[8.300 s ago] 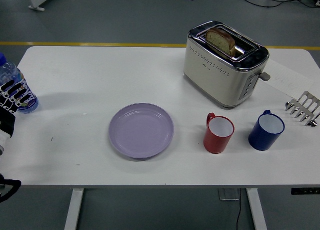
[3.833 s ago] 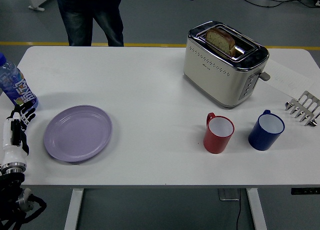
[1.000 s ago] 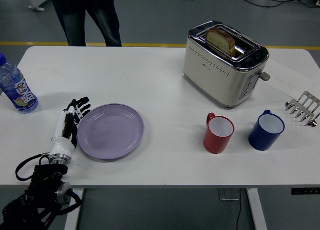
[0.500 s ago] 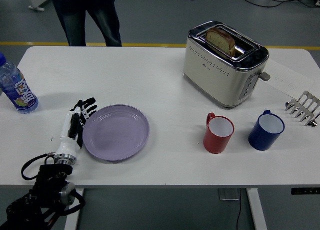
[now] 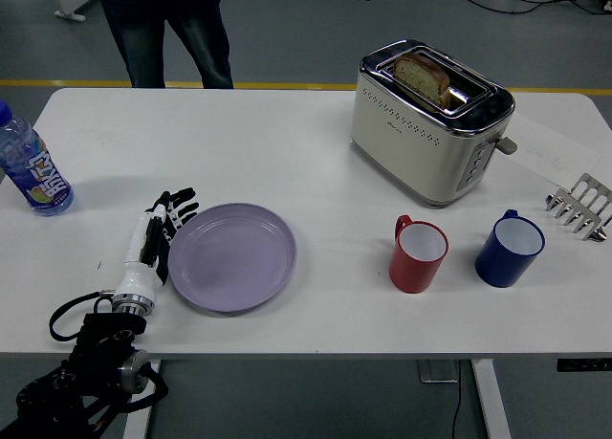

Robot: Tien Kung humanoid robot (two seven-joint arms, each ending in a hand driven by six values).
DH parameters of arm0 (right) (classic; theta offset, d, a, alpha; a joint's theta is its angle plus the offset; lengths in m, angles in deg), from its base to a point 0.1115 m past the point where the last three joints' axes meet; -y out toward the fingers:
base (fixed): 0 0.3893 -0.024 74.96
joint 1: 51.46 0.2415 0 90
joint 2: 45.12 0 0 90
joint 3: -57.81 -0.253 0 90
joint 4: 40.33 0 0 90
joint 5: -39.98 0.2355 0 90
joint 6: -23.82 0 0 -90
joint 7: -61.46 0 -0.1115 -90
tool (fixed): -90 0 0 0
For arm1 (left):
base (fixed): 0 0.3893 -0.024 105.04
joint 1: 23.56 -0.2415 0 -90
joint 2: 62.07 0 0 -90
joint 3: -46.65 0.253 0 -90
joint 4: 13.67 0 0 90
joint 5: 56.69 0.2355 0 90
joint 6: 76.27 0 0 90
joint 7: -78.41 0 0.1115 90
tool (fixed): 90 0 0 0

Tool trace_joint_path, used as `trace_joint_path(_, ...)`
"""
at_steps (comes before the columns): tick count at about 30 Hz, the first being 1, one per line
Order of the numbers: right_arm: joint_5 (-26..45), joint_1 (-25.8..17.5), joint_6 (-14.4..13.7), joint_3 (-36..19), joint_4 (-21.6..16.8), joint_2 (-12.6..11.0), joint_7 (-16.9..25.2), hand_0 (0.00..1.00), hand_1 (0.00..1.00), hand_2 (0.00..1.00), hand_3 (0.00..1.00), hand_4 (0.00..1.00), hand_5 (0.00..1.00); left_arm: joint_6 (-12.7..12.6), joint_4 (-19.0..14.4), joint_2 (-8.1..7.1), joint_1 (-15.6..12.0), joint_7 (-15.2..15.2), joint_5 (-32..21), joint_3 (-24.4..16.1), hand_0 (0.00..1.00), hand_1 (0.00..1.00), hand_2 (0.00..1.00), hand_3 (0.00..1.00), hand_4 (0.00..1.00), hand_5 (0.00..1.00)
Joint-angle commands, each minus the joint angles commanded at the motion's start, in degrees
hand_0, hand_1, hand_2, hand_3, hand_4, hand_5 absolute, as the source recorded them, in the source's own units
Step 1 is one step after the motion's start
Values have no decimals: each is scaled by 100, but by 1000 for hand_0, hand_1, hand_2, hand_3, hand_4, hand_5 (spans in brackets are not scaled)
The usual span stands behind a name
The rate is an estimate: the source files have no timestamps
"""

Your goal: Push plate across desktop

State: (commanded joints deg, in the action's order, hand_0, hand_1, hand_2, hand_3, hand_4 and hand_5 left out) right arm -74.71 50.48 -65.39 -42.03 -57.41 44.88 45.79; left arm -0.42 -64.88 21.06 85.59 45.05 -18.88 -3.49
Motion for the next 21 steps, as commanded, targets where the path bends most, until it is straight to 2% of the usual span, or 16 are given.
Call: trace_joint_path(21,-43,-35,16,-22,-4,0,0,602,616,709,650,209,487,52,-224,-93,184,-3,-256,877,734,760,786,686,476,998)
